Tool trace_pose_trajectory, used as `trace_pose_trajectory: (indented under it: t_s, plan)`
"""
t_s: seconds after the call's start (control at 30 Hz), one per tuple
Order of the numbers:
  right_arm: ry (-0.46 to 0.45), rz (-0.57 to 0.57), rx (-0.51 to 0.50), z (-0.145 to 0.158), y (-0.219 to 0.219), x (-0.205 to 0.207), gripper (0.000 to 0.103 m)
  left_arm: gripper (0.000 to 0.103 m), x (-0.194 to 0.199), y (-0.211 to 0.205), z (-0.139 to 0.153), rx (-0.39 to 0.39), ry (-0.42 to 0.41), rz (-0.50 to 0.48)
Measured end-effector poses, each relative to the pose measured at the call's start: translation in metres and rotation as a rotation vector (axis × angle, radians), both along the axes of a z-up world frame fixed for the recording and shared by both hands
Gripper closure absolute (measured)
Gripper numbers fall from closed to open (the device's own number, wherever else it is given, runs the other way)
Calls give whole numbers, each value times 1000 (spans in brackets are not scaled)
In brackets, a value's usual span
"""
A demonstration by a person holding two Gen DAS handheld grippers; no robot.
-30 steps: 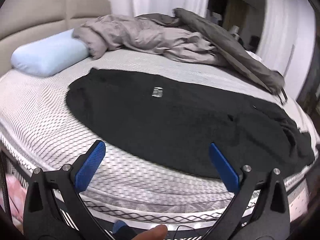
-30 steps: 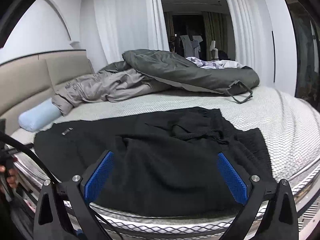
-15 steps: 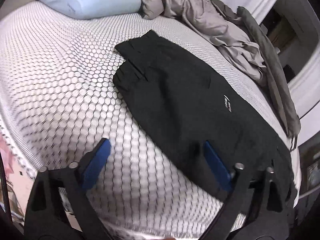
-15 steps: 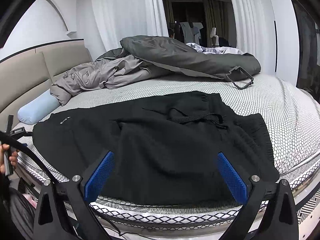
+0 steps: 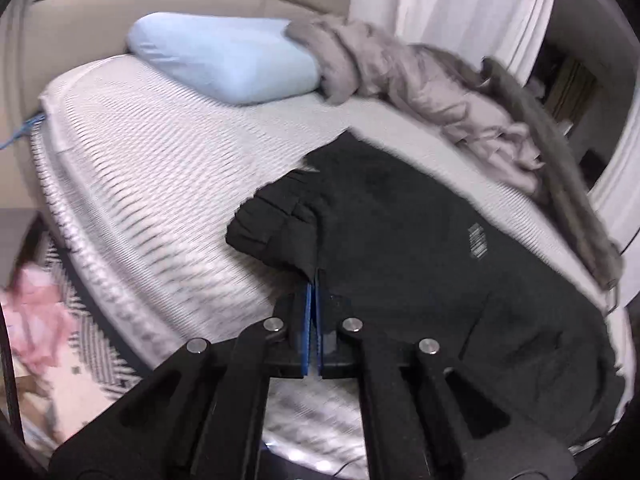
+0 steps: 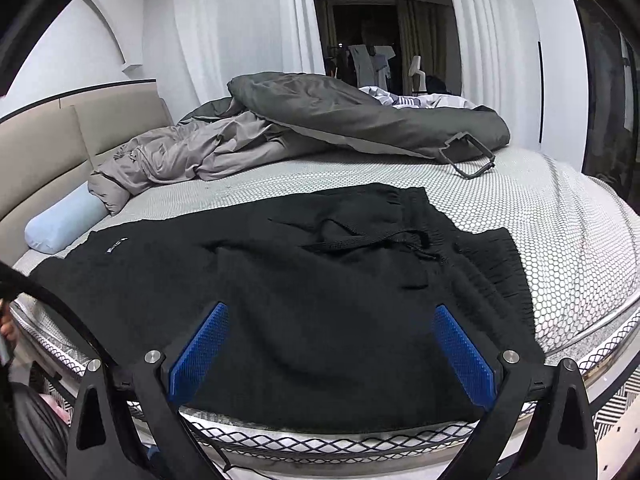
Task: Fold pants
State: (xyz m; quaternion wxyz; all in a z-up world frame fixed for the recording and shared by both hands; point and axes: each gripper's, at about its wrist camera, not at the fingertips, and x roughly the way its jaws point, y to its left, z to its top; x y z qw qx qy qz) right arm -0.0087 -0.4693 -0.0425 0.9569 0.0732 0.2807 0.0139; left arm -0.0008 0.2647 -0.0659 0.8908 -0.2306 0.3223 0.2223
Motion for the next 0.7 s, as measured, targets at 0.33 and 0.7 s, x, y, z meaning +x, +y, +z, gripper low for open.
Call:
trace_pose_trajectory:
  t_s: [0.33,0.7]
  plan:
    - [71,-180,26,-7,-73,-10,0,103,-13,5,-19,-32,22,-8]
    - [338,-157,261,-59,-147,39,45,103,-8,5,-19,-32,30,-16]
